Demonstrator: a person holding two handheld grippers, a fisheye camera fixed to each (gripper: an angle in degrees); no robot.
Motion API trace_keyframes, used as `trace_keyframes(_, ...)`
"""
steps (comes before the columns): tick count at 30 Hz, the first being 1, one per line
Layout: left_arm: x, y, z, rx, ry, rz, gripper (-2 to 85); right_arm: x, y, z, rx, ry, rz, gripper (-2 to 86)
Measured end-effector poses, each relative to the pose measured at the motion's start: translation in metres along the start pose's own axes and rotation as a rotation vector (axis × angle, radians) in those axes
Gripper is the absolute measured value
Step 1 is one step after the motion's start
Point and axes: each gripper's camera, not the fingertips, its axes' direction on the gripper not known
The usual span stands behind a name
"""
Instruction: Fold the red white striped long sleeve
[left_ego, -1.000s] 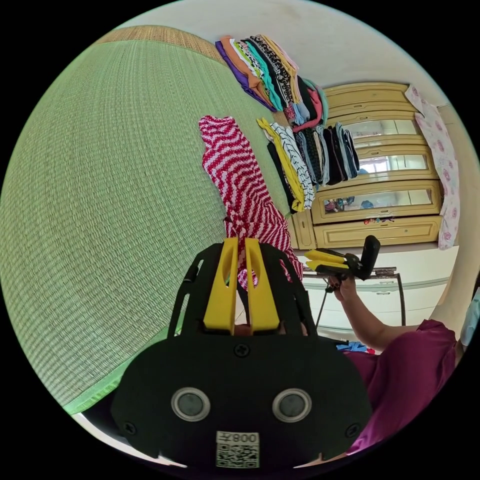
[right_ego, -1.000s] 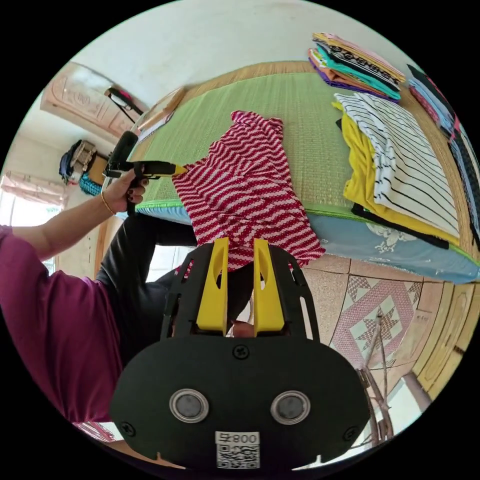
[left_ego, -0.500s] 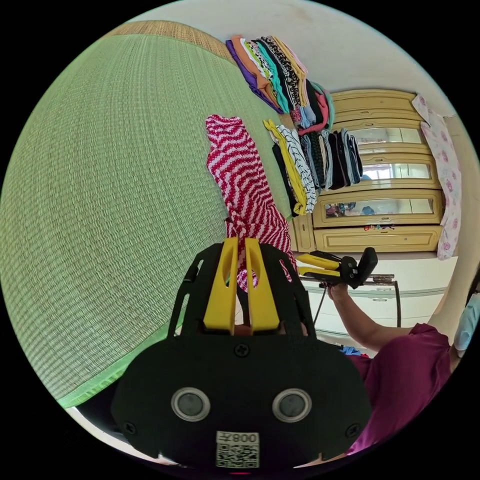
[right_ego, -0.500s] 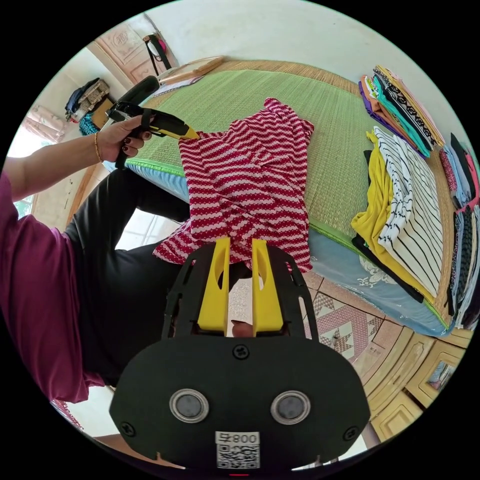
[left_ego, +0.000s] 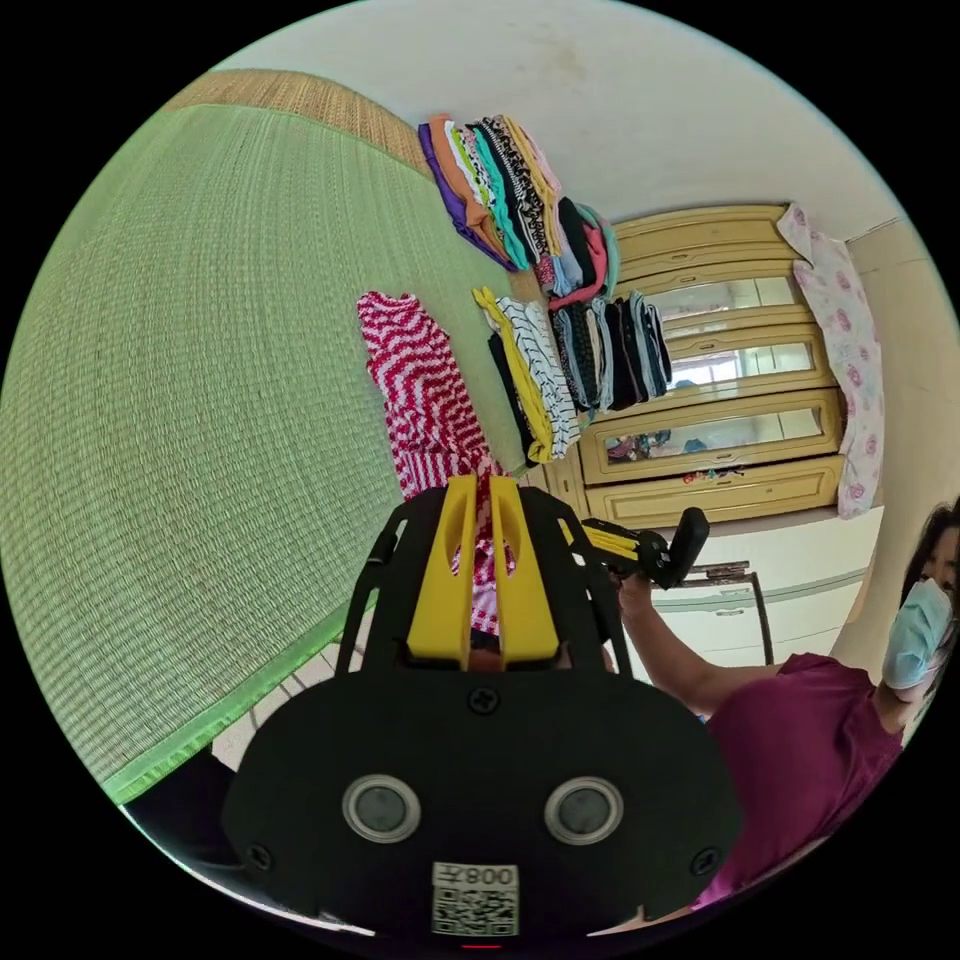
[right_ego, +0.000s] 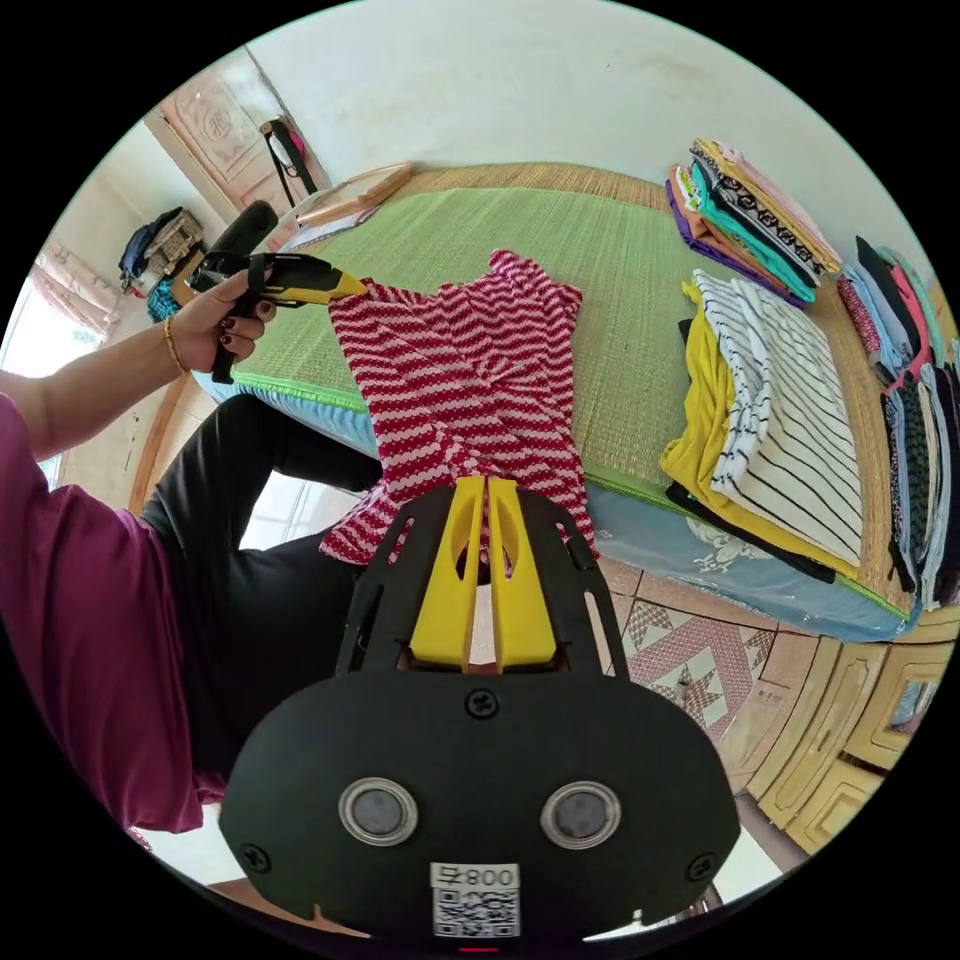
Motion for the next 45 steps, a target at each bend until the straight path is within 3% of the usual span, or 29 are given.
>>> trace_keyframes(8,0.075,0.020,-0.144,0.217,0.152,0.156,2.3,0.029,0.019,-0.174,0.336,0.112,-0.016,0.2)
trace_keyframes(19,0.212,0.093,-0.383,0.562,0.197,0.496,2.2,0.021,0.057,-0.388,0.748,0.211,-0.204,0.2)
trace_keyframes(33,0.356,0.269,-0.651,0.900,0.070,0.890,2.3,0.050,0.135,-0.538,1.030,0.020,-0.396,0.2)
trace_keyframes(45,0.408,0.392,-0.797,1.062,0.004,1.061,2.2,0.079,0.184,-0.603,1.131,-0.077,-0.562,0.1)
